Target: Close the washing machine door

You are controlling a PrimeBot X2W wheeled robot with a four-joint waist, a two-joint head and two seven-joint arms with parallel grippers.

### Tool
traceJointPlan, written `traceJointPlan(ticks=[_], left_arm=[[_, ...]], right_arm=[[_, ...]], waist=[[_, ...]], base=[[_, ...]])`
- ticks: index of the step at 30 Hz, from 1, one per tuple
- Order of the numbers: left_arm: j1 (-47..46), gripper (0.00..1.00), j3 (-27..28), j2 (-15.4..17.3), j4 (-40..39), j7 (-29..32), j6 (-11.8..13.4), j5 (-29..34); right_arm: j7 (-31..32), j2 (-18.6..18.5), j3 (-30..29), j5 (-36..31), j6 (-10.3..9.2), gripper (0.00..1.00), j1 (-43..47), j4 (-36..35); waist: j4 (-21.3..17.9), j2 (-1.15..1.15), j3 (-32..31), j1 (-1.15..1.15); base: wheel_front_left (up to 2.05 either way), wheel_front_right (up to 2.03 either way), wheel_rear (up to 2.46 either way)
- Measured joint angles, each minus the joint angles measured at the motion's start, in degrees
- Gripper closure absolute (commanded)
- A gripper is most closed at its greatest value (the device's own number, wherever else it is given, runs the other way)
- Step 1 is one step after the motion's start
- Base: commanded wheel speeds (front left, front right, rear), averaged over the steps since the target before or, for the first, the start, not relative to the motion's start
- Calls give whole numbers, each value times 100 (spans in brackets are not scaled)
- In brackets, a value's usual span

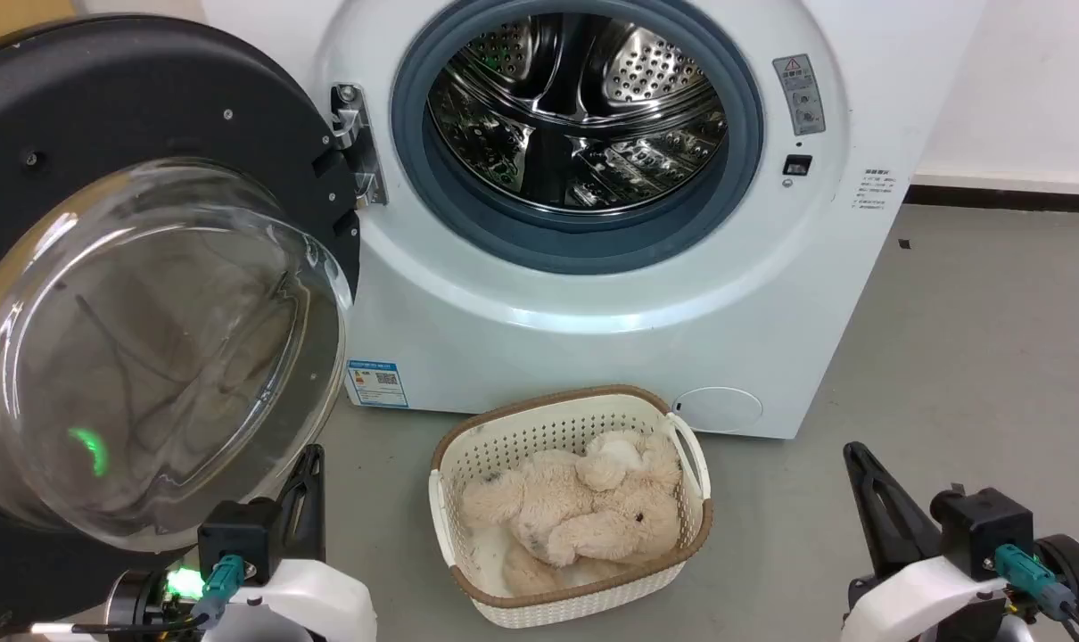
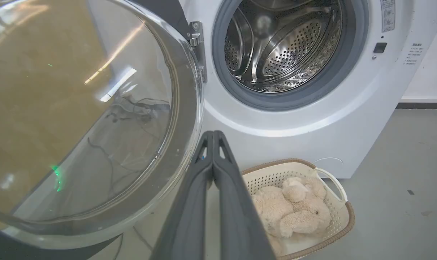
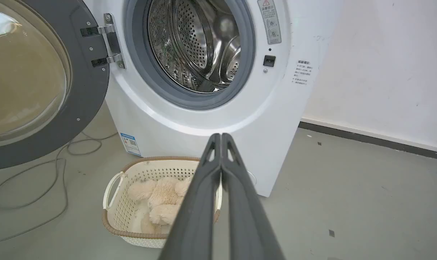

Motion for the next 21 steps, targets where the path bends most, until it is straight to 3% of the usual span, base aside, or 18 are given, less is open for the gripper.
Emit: traceJointPlan(ticks=[21], left_arm=[[-1, 100, 0, 0, -1, 0, 0, 0]], right_arm=[[0, 0, -1, 0, 0, 100, -1, 0]], waist=[[0, 0, 0, 0]], base=[[0, 0, 0]])
